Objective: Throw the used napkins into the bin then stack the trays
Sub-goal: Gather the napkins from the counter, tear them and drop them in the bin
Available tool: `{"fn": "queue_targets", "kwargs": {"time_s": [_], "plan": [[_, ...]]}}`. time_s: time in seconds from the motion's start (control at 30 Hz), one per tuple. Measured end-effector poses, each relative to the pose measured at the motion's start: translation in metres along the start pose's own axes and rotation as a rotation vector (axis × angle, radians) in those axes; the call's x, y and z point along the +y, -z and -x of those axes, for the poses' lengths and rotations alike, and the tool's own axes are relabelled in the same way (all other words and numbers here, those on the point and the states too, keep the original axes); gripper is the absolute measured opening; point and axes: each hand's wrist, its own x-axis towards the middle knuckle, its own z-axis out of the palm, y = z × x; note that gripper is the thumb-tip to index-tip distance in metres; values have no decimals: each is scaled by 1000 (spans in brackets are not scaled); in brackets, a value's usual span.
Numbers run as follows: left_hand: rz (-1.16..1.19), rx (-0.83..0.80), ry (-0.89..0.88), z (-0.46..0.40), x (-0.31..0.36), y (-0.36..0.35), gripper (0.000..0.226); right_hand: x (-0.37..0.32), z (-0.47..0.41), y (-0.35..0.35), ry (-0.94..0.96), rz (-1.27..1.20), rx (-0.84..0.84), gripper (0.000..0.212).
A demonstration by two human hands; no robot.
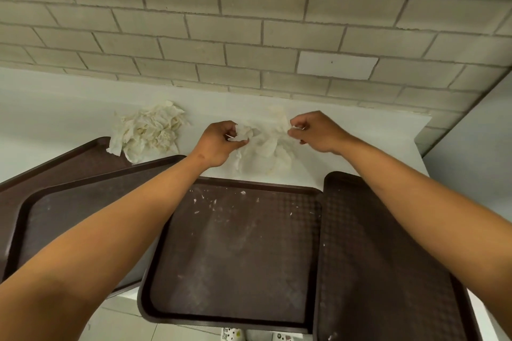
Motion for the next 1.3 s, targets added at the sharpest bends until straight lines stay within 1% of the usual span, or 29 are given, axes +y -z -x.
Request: {"fn": "queue_targets", "kwargs": {"time_s": [0.07, 0.13, 0.17, 0.23, 0.37, 0.4, 0.5, 0.57, 0.63, 0.73, 0.8, 0.87, 0.97, 1.07, 1.1, 1.2, 1.3], "plan": [[48, -3, -6, 2, 9, -1, 26, -4, 9, 14, -19, -62, 31, 25], [95, -3, -2, 6, 18, -2, 26, -9, 22, 23, -27, -148, 39, 31], [114, 1, 0, 9, 23, -4, 28, -10, 30, 26, -31, -194, 37, 28], [136, 2, -7, 19, 35, -7, 32, -12, 48, 30, -45, -249, 42, 17], [192, -39, -32, 44, 48, -13, 33, -11, 88, 31, -42, -334, 49, 9], [210, -48, -32, 51, 49, -16, 32, -9, 99, 29, -43, -353, 41, 9], [263, -49, -16, 74, 56, -24, 15, 2, 130, 18, -46, -389, 17, 14], [273, -46, 8, 88, 56, -31, 16, 12, 147, 12, -59, -399, 14, 17], [307, -55, 27, 104, 57, -38, 12, 22, 161, 9, -69, -398, 18, 22], [338, -63, 57, 126, 58, -50, 10, 35, 182, 4, -57, -388, 12, 18], [337, -60, 69, 142, 58, -56, 15, 41, 198, -1, -51, -369, 1, 15], [351, -63, 81, 158, 57, -61, 23, 47, 211, -5, -33, -326, -18, 17], [391, -72, 111, 185, 58, -68, 10, 51, 229, -14, -17, -304, -42, 23], [408, -66, 127, 209, 55, -73, 10, 50, 247, -25, -25, -332, -46, 33], [402, -62, 128, 217, 55, -73, 9, 48, 255, -28, -27, -333, -47, 32], [401, -42, 134, 241, 54, -74, 14, 41, 279, -39, -11, -353, -52, 17], [424, -32, 132, 269, 57, -78, 17, 33, 307, -50, -14, -397, -42, 14]]}}
